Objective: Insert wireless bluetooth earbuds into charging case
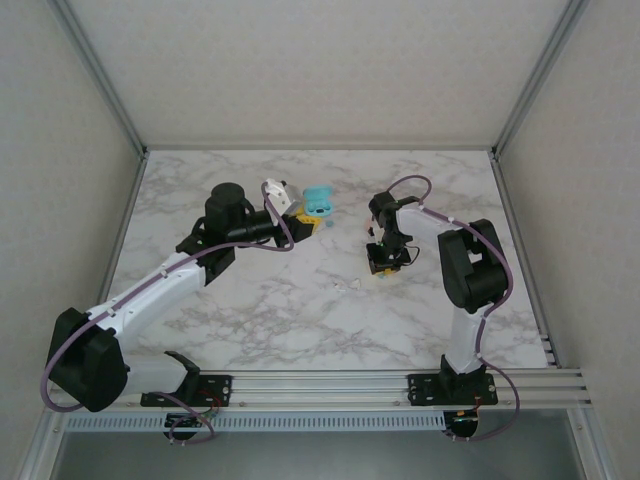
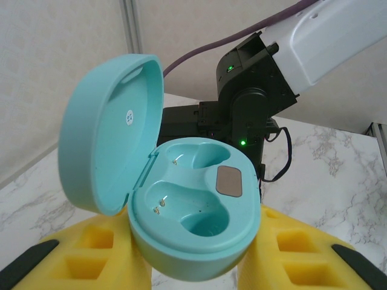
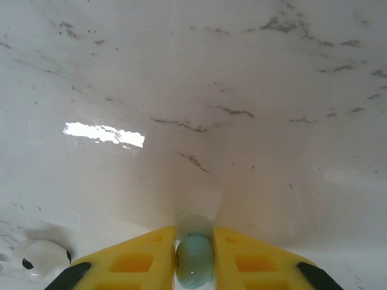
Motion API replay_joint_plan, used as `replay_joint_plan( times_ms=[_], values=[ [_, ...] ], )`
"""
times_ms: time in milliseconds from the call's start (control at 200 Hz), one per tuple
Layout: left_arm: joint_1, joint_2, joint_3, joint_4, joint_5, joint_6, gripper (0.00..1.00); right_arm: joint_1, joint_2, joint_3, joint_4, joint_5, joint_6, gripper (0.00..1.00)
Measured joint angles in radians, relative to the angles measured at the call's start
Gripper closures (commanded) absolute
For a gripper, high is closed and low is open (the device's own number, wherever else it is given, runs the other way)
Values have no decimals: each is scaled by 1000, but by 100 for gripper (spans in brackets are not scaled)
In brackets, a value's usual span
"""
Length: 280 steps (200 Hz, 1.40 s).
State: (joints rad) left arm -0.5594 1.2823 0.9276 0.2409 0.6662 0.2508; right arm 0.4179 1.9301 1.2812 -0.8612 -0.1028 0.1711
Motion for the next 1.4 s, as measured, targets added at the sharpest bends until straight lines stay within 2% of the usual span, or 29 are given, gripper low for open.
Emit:
replay_joint_plan(
  times_ms=[260, 425, 561, 701, 856, 966, 1171, 1401],
  values=[
    [0, 0, 0, -8, -16, 4, 77, 0, -19, 0, 0, -4, 17, 85],
    [0, 0, 0, -8, -22, 7, 77, -3, -131, 0, 13, -73, 44, 85],
    [0, 1, 0, -8, -24, 8, 77, -32, -268, 0, 55, -232, 82, 85],
    [5, 2, 0, -8, -26, 11, 77, -108, -371, -6, 154, -507, 151, 85],
    [19, 2, 0, -10, -26, 18, 77, -155, -380, -11, 268, -828, 225, 85],
    [34, 2, 0, -14, -26, 29, 77, -153, -354, -11, 312, -995, 261, 85],
    [44, 2, 0, -31, -23, 45, 77, -154, -331, -11, 393, -1131, 339, 85],
    [45, 8, 0, -43, -21, 60, 77, -154, -331, -11, 429, -1167, 377, 85]
  ],
)
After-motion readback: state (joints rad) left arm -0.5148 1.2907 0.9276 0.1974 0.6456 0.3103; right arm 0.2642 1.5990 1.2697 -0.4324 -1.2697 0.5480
